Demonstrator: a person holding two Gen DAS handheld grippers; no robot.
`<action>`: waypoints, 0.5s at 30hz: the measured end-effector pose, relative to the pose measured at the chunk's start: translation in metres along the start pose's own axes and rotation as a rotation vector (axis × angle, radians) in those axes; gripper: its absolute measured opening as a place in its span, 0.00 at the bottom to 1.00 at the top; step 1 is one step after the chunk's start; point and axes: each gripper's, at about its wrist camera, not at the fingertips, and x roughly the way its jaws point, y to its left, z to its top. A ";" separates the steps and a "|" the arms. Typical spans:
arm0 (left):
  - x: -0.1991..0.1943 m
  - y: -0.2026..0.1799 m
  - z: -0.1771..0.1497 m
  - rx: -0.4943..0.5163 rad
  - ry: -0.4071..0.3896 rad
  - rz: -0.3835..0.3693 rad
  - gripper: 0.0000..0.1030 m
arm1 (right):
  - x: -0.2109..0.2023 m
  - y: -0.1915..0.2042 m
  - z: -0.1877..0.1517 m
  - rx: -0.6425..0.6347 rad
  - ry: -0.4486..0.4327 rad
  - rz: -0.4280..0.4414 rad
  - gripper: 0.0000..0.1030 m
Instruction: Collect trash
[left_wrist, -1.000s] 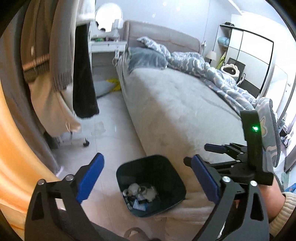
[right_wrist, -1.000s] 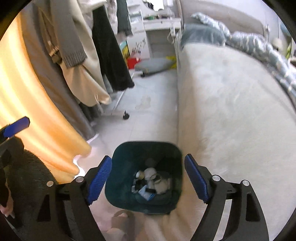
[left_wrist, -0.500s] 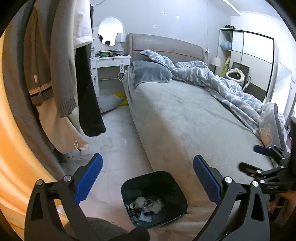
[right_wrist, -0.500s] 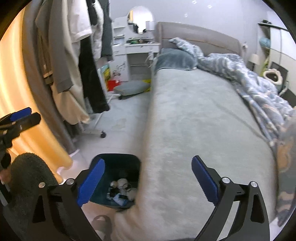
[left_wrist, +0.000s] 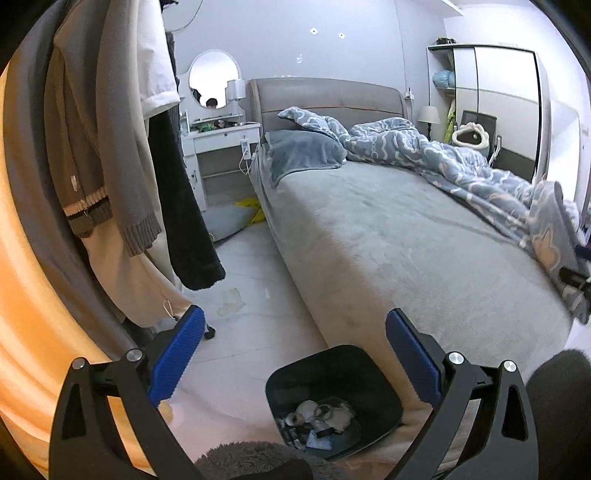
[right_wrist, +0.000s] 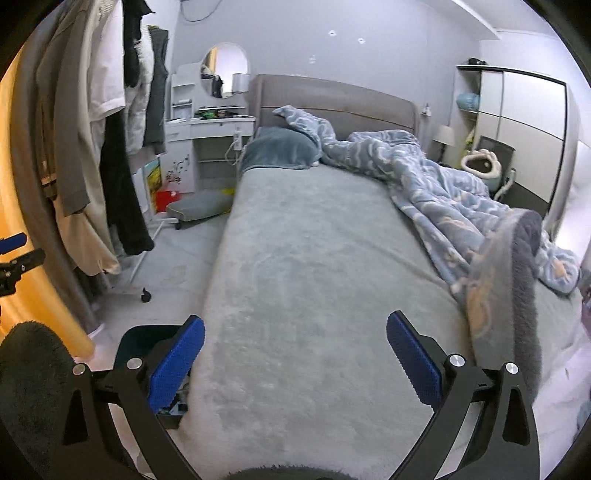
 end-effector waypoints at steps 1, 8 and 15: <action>0.002 -0.001 -0.003 -0.005 0.004 -0.004 0.97 | 0.000 0.000 -0.002 -0.008 0.000 -0.003 0.97; 0.016 -0.003 -0.007 -0.014 0.044 -0.028 0.97 | 0.014 -0.001 -0.017 -0.008 0.040 0.049 0.97; 0.026 0.003 -0.010 -0.041 0.104 -0.014 0.97 | 0.021 -0.007 -0.016 0.040 0.062 0.112 0.97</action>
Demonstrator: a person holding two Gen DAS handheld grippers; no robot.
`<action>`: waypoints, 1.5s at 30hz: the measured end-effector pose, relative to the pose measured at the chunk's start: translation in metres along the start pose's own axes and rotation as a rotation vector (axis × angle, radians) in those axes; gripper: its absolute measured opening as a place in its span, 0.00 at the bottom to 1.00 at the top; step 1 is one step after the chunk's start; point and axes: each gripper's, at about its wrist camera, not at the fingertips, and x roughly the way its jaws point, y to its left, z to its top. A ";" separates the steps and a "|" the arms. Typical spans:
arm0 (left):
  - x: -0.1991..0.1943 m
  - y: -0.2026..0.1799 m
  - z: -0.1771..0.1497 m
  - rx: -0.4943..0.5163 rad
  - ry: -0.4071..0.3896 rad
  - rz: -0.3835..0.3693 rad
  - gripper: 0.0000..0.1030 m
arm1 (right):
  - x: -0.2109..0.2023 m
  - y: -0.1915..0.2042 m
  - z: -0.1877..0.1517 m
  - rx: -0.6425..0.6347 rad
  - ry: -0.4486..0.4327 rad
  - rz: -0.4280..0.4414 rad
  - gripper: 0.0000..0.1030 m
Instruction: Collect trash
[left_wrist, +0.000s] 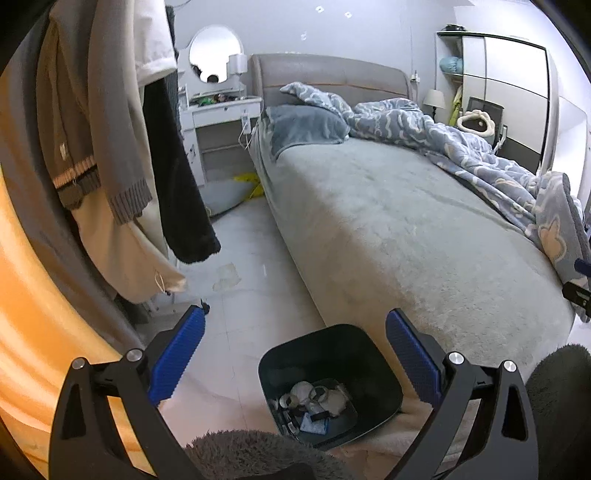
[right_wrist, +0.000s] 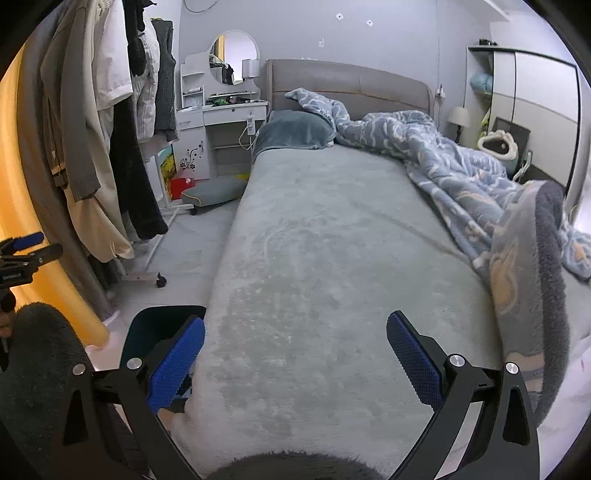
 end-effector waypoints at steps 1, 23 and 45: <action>0.000 0.001 -0.001 -0.003 0.003 0.003 0.97 | -0.001 0.000 -0.001 0.007 -0.003 0.001 0.97; 0.002 -0.004 -0.002 0.041 0.005 0.021 0.97 | -0.003 0.002 0.000 0.011 -0.006 0.012 0.97; 0.005 -0.004 -0.002 0.031 0.015 0.014 0.97 | -0.004 0.007 -0.001 0.005 -0.006 0.009 0.97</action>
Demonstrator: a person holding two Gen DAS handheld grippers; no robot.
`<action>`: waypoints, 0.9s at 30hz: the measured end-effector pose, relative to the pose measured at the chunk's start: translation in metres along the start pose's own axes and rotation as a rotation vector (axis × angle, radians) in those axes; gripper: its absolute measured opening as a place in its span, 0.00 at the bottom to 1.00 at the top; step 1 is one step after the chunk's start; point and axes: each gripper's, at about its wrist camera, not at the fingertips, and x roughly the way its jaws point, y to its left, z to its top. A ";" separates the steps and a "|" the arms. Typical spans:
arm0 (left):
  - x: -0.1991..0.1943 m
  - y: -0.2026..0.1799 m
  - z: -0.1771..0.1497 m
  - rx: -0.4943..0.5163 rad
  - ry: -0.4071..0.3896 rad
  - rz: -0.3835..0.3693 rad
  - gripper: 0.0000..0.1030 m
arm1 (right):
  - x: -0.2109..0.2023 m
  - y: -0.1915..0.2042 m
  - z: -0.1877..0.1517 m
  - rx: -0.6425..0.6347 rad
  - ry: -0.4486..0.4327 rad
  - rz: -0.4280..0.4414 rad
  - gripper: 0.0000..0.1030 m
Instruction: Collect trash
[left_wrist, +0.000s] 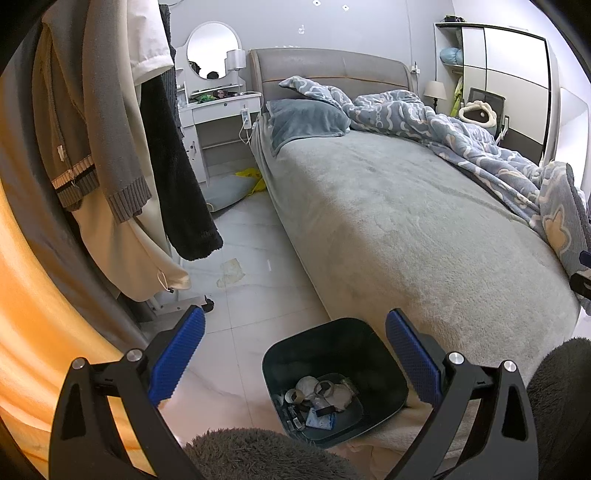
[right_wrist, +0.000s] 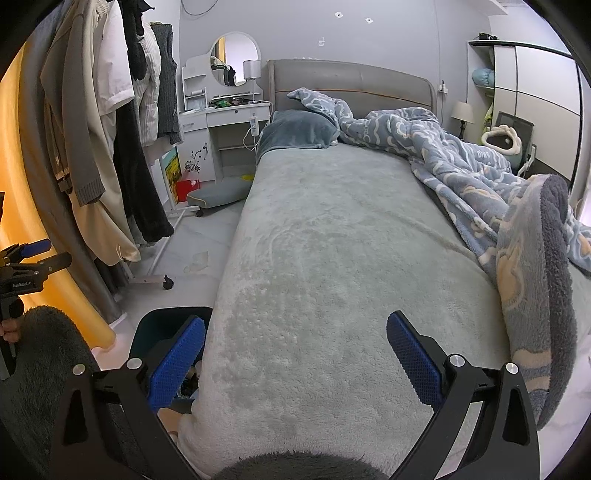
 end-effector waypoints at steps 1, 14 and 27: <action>0.000 0.000 0.000 0.001 0.001 0.001 0.97 | 0.000 0.000 0.000 0.002 -0.001 0.000 0.97; 0.000 0.001 0.000 0.000 0.002 0.000 0.97 | 0.000 0.001 0.000 0.002 0.000 -0.001 0.97; 0.001 0.000 0.000 0.000 0.003 0.001 0.97 | -0.001 0.002 0.001 0.001 0.000 -0.002 0.97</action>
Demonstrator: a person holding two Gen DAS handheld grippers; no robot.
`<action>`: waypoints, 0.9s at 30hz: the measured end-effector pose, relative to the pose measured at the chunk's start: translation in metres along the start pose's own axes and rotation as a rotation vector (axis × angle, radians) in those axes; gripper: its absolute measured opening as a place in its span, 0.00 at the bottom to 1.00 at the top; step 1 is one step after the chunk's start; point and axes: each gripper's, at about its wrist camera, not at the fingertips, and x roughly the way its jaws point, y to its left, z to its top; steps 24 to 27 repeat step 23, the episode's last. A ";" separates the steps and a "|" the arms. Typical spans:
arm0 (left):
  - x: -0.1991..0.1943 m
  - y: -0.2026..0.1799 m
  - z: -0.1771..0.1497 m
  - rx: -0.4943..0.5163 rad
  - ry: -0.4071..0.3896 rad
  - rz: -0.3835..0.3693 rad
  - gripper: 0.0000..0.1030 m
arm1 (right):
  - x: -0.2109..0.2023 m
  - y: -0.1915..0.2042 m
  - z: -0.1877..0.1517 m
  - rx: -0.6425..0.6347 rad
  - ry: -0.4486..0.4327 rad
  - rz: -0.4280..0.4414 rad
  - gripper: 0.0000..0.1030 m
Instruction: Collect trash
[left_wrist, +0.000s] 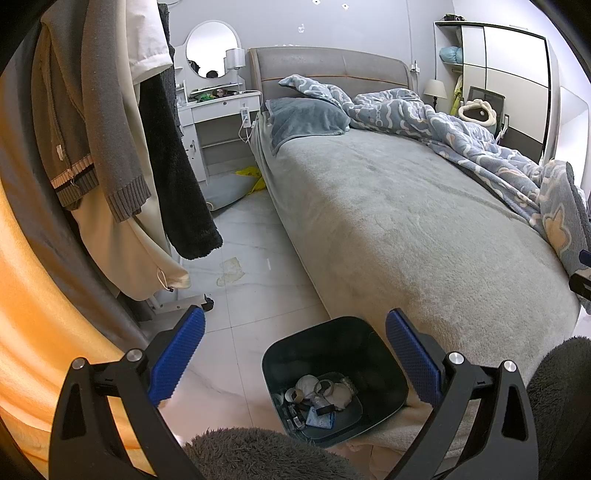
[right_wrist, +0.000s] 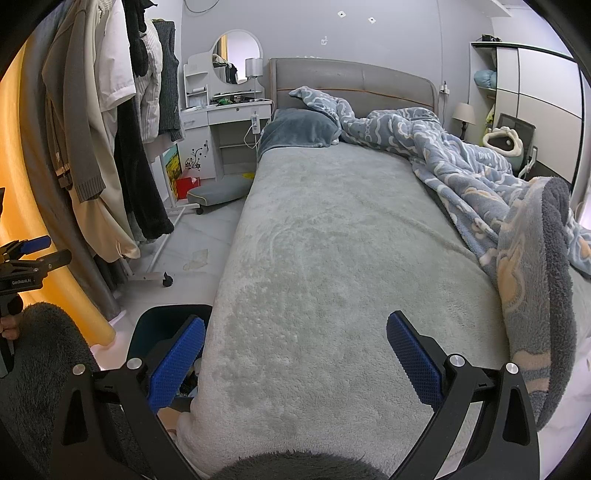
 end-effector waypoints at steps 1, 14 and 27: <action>0.000 0.000 0.000 0.000 0.000 0.001 0.97 | 0.000 0.000 0.000 0.000 0.000 0.000 0.97; 0.000 0.000 -0.002 0.005 0.002 0.002 0.97 | 0.000 0.000 0.001 -0.001 0.001 0.000 0.97; 0.001 0.001 -0.006 0.006 0.001 -0.002 0.97 | 0.000 0.000 0.001 -0.004 0.002 -0.001 0.97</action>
